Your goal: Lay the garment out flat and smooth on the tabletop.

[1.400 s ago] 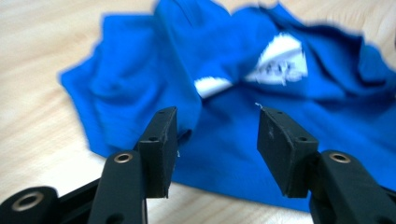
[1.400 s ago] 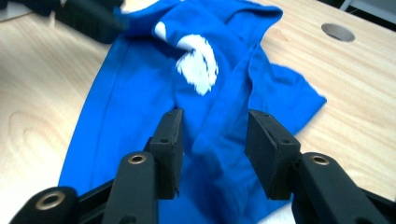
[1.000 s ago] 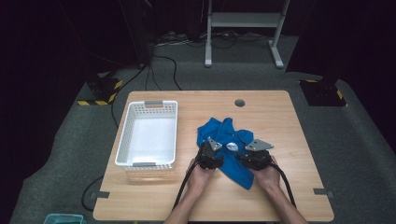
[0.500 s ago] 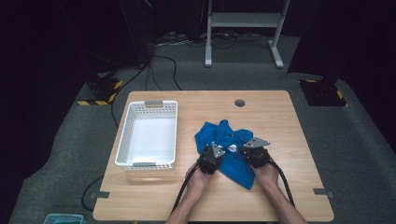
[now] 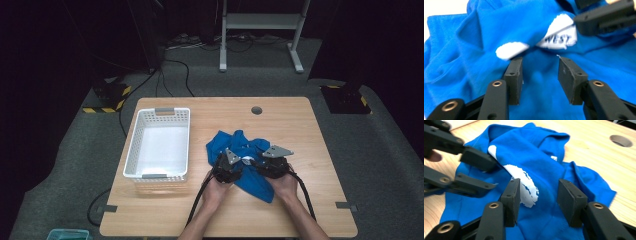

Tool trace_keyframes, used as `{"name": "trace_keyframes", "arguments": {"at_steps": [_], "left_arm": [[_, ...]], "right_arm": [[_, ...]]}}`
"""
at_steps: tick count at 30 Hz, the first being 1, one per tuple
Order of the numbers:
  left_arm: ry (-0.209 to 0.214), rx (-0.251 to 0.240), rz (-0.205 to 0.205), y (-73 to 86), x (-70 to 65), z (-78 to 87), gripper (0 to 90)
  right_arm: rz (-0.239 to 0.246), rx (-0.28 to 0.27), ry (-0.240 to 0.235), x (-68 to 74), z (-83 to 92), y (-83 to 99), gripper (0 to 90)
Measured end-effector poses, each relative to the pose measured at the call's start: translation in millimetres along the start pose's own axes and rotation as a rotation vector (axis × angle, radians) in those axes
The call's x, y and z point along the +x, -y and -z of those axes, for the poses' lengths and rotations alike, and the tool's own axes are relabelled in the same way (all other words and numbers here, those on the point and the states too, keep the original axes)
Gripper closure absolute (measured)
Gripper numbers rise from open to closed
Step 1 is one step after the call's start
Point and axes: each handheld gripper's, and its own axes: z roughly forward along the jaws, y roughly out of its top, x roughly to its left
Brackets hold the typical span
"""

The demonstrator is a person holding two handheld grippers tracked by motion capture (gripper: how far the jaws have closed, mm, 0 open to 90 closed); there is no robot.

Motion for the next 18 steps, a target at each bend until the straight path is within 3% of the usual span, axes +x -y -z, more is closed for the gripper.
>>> {"name": "trace_keyframes", "arguments": {"at_steps": [2, 4, 7, 9, 12, 18], "left_arm": [[-0.003, 0.027, -0.002, 0.6, 0.8, -5.9, 54.5], [0.006, 0.016, 0.013, 1.2, 2.5, -6.4, 55.5], [0.01, 0.018, 0.005, 1.6, 2.3, -6.0, 54.6], [0.016, 0.021, 0.001, 2.0, 2.0, -4.9, 55.5], [0.038, 0.023, -0.022, 3.6, 1.5, -2.2, 65.4], [0.062, 0.02, -0.039, 9.2, 1.1, 3.8, 80.2]], "right_arm": [[0.004, 0.017, 0.001, 0.6, -4.7, 0.8, 53.9], [0.001, 0.039, 0.006, -0.8, -9.9, 3.0, 57.9], [0.004, 0.061, 0.014, -1.9, -14.3, 5.5, 72.1], [0.005, 0.057, 0.015, -2.9, -14.2, 5.6, 76.8], [-0.01, 0.054, 0.017, -7.1, -13.2, 4.5, 88.5], [-0.027, 0.045, 0.03, -12.5, -11.6, 1.7, 90.0]]}}
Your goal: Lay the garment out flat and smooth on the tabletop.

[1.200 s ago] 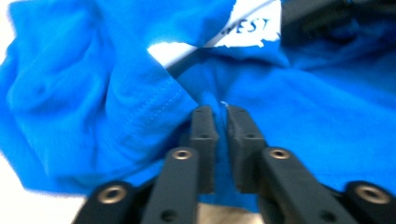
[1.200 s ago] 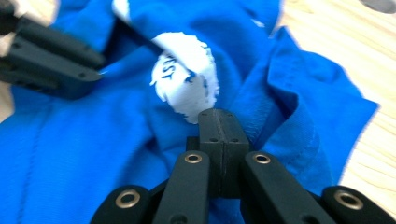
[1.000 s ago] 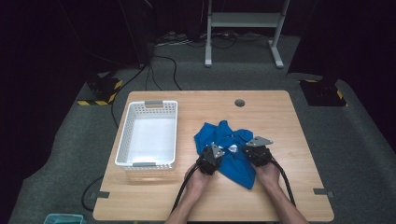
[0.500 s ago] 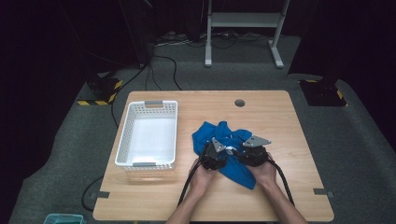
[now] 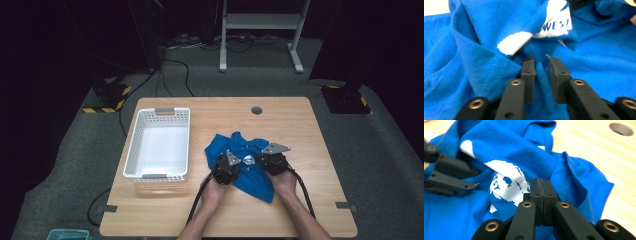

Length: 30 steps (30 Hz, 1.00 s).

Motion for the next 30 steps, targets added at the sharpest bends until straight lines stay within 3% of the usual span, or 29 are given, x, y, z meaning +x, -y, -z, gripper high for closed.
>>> {"name": "trace_keyframes", "arguments": {"at_steps": [3, 7, 11, 13, 14, 15, 17, 18, 24, 30], "left_arm": [[0.026, 0.016, -0.029, 4.3, -2.8, 6.7, 87.2], [0.061, 0.03, -0.03, 7.8, -4.8, 12.2, 87.7], [0.097, 0.033, -0.026, 10.3, -7.5, 15.0, 87.6], [0.12, 0.035, -0.013, 8.0, -6.6, 14.1, 80.9], [0.116, 0.031, -0.013, 6.1, -6.7, 14.1, 75.4], [0.116, 0.031, -0.013, 6.1, -6.7, 14.1, 72.8], [0.104, 0.004, -0.013, 1.1, -6.8, 15.7, 70.8], [0.066, -0.023, -0.009, -5.3, -6.2, 16.8, 63.3], [0.023, -0.037, -0.011, -17.8, 1.3, 14.0, 54.3], [-0.043, -0.09, 0.048, -25.3, 11.9, 16.1, 48.6]], "right_arm": [[-0.031, -0.002, 0.025, -8.8, -0.2, -1.8, 90.0], [-0.049, -0.004, 0.047, -16.2, -0.9, -4.2, 90.0], [-0.072, 0.003, 0.079, -26.1, -6.1, -7.9, 90.0], [-0.088, 0.015, 0.077, -29.7, -10.8, -8.6, 85.0], [-0.088, 0.014, 0.079, -29.6, -11.1, -8.7, 76.7], [-0.088, 0.014, 0.079, -29.6, -11.1, -8.7, 76.7], [-0.108, 0.01, 0.062, -28.4, -8.8, -8.6, 66.1], [-0.1, 0.003, 0.053, -26.9, -4.6, -6.7, 61.8], [-0.063, 0.002, 0.051, -23.5, 7.6, -1.9, 57.8], [-0.042, -0.013, 0.031, -21.9, 17.1, 2.9, 57.1]]}}
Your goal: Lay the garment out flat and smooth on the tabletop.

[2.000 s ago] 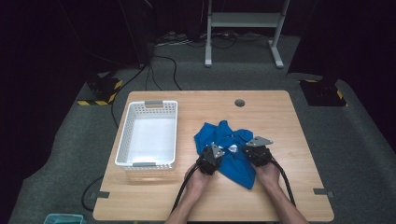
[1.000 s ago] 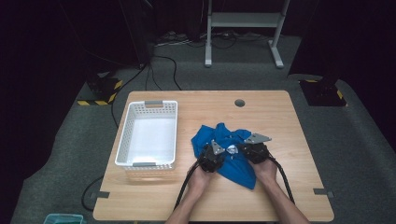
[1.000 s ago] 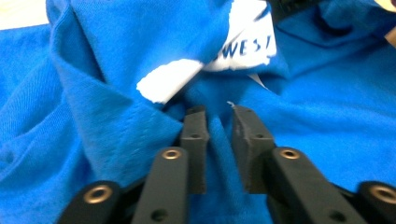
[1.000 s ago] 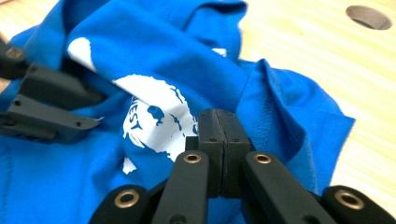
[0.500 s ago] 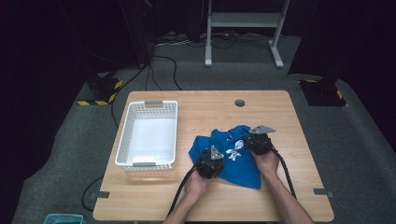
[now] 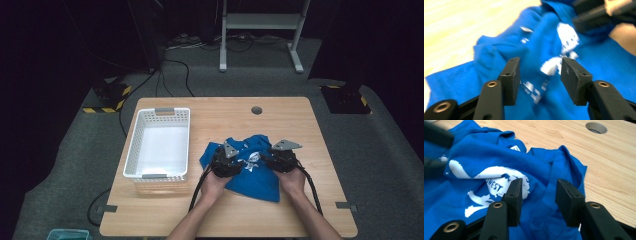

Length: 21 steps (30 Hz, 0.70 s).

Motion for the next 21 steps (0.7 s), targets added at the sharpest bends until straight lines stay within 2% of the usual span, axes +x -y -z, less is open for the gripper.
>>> {"name": "trace_keyframes", "arguments": {"at_steps": [5, 8, 10, 11, 15, 17, 20, 21], "left_arm": [[-0.045, -0.034, 0.033, -4.7, 7.4, -5.9, 47.6], [-0.062, -0.021, 0.05, -9.5, 12.6, -11.2, 46.6], [-0.068, -0.006, 0.062, -11.1, 15.9, -14.7, 45.4], [-0.064, 0.02, 0.071, -11.4, 18.0, -18.5, 45.4], [-0.061, 0.073, 0.068, -9.4, 20.8, -30.3, 45.1], [-0.054, 0.082, 0.081, -7.0, 22.5, -35.7, 47.5], [-0.042, 0.102, 0.077, -5.5, 22.4, -40.0, 51.5], [-0.032, 0.114, 0.073, -5.5, 22.5, -41.8, 58.2]], "right_arm": [[0.027, -0.011, -0.025, 7.8, 1.4, 4.0, 53.7], [0.022, -0.023, -0.063, 15.5, 4.1, 10.0, 50.4], [0.026, -0.024, -0.069, 16.7, 5.1, 11.4, 50.1], [0.028, -0.021, -0.073, 19.0, 6.4, 13.5, 50.2], [0.047, -0.028, -0.091, 27.9, 11.3, 18.6, 51.0], [0.073, -0.033, -0.118, 35.4, 11.2, 15.9, 57.8], [0.096, -0.022, -0.142, 41.6, 9.2, 15.1, 60.1], [0.107, -0.008, -0.161, 45.9, 6.0, 15.6, 60.4]]}}
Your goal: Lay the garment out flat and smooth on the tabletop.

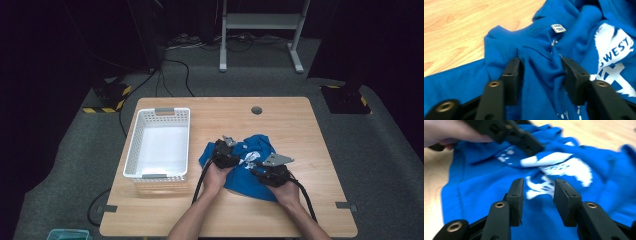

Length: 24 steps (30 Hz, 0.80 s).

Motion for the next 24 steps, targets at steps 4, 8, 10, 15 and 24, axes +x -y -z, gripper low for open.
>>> {"name": "trace_keyframes", "arguments": {"at_steps": [4, 8, 10, 15, 24], "left_arm": [[0.005, 0.01, -0.001, -1.3, 0.8, -0.9, 68.6], [0.018, 0.016, -0.007, -2.6, 0.6, -0.9, 78.9], [0.019, 0.019, -0.007, -3.4, 0.4, -0.3, 80.6], [0.03, 0.028, -0.006, -10.0, 3.9, 2.7, 84.5], [-0.013, -0.011, 0.033, -25.3, 16.3, 0.3, 84.9]], "right_arm": [[0.01, 0.016, -0.02, 4.5, -5.7, 0.7, 60.3], [0.012, 0.02, -0.04, 7.9, -13.8, 0.0, 60.3], [0.013, 0.025, -0.044, 8.0, -15.7, 0.7, 60.3], [0.037, 0.047, -0.069, 8.3, -18.7, 3.8, 71.1], [0.101, 0.048, -0.076, 16.4, -4.7, 14.1, 86.9]]}}
